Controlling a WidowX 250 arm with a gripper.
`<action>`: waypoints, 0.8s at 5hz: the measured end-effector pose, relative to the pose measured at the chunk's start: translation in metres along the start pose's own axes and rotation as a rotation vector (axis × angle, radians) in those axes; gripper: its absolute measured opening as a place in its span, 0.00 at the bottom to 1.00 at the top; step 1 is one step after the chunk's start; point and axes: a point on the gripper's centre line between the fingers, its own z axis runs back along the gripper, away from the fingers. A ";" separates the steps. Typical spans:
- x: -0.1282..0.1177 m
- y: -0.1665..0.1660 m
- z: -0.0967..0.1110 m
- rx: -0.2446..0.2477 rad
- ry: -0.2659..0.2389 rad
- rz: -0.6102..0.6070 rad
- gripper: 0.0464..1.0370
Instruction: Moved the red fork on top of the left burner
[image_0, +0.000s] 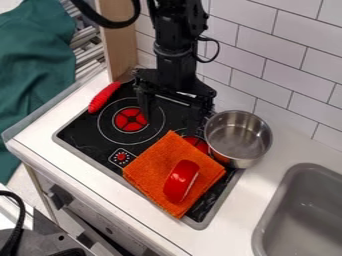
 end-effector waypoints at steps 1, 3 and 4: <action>-0.004 0.000 -0.008 -0.003 0.031 -0.004 0.97; 0.025 0.029 -0.016 -0.041 0.025 0.006 0.97; 0.048 0.057 -0.016 -0.035 -0.024 0.025 0.97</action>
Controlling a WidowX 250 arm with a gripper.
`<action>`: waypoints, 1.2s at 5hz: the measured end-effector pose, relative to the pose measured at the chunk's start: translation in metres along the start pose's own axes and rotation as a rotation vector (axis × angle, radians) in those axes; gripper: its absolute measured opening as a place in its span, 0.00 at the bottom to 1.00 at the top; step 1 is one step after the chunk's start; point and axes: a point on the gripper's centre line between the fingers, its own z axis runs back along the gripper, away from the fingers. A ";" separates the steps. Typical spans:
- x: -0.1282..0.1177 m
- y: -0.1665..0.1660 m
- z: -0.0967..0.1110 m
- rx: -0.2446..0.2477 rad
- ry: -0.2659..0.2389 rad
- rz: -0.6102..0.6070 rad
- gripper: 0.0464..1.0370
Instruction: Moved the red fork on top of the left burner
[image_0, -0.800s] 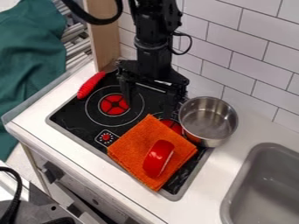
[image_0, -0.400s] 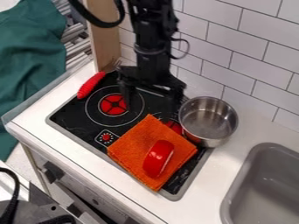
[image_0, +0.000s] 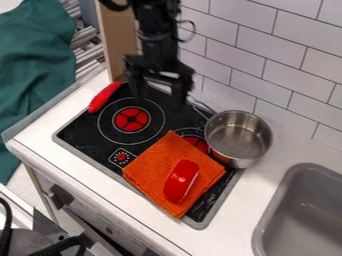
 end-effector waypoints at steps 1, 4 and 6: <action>0.013 0.032 0.002 0.008 -0.052 0.008 0.97; 0.022 0.100 -0.030 -0.039 -0.028 0.092 0.97; 0.030 0.110 -0.050 -0.003 0.030 0.084 0.97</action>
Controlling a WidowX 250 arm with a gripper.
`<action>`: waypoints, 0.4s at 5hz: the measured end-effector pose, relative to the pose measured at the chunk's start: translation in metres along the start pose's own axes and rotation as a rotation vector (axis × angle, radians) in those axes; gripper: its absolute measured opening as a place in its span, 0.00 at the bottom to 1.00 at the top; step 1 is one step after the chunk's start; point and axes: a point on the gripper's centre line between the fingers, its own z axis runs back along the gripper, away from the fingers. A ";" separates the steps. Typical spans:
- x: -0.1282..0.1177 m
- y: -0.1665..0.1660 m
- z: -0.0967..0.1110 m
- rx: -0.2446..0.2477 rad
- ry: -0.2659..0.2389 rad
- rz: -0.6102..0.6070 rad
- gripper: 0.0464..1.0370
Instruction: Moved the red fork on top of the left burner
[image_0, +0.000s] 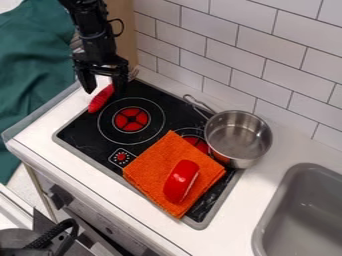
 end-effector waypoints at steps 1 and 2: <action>-0.003 0.003 -0.011 0.011 0.033 -0.003 0.97; -0.006 0.000 -0.021 0.001 0.061 -0.014 0.97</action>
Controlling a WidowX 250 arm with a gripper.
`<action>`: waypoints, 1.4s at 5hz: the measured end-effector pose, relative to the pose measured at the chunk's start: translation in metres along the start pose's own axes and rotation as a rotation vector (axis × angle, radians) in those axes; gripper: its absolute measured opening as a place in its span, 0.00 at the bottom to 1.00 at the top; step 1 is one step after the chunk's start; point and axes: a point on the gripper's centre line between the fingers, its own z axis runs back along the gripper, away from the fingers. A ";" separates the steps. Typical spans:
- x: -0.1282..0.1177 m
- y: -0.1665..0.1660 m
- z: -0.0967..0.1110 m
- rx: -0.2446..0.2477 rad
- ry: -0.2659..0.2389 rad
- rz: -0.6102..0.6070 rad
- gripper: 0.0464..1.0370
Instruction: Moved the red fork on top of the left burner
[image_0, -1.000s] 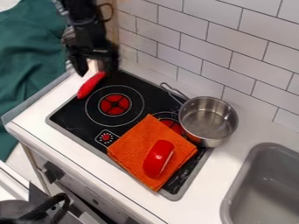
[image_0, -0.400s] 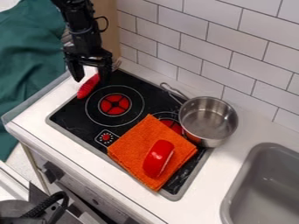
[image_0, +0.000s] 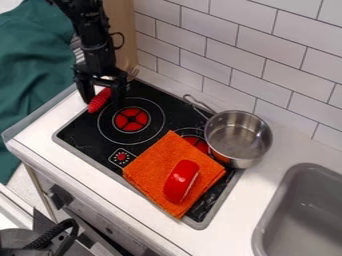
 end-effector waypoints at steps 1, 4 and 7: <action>0.002 -0.005 -0.002 -0.008 0.001 -0.015 0.92; -0.007 -0.018 0.001 -0.057 -0.009 -0.032 0.36; -0.020 -0.064 0.066 -0.105 -0.246 -0.279 0.36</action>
